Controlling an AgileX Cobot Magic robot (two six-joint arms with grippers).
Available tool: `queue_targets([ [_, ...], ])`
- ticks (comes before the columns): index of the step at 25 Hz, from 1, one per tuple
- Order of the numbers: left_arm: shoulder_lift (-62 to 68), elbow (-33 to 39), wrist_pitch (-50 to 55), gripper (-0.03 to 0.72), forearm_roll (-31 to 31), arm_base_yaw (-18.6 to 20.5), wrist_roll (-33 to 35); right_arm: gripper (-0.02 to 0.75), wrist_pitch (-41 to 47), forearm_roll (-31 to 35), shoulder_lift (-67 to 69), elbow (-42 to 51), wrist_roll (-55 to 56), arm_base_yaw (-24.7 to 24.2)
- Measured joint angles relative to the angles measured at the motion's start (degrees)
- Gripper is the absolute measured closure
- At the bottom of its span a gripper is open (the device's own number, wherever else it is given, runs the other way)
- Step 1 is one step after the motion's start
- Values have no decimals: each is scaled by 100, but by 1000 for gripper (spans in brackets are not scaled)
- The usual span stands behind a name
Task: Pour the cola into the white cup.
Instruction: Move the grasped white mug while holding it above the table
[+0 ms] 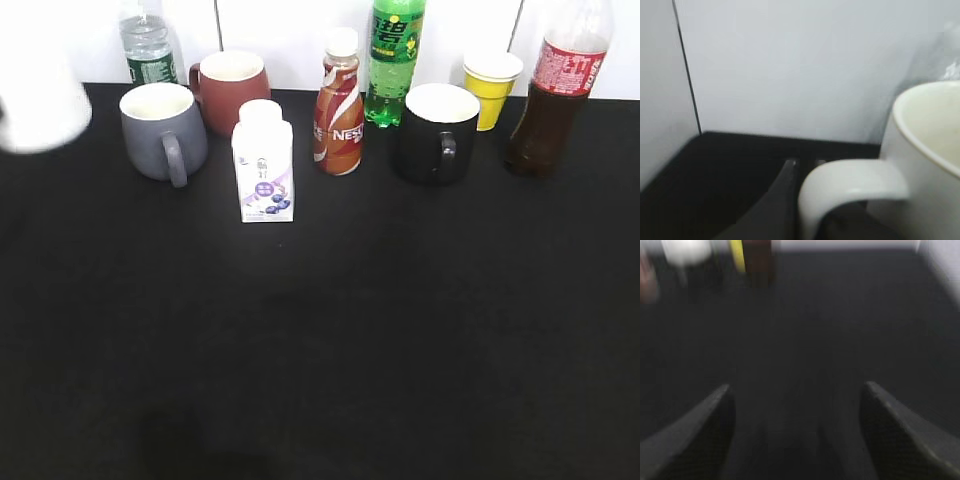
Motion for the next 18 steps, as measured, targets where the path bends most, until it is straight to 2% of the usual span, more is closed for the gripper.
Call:
queue_targets([
  [2,-698,688,46,644,313,0,-16,153,-1623,0,408,136,0,0],
  [4,-1137,1236,92,644,461,0,-437,153,-3236,0,1200,685,0,0],
  [6,-1191,1587,-53,644,1068,-64,-808,153,-5039,52,2337,1134,0,0],
  [10,-1191,1615,-273,645,1409,-917,-888,153,-7798,-94,5158,1230,0,0],
  [12,-1122,1617,-293,645,1424,-1386,-888,153,-8973,-387,6223,1239,0,0],
  [14,-930,1622,-309,645,1424,-1738,-894,153,-9509,-583,7305,1031,0,185],
  [16,-745,1622,-466,645,1424,-1846,-894,153,-9916,-294,8181,765,-94,587],
  [18,-561,1622,-871,645,1406,-1846,-894,150,-10624,95,9067,533,-179,786],
])
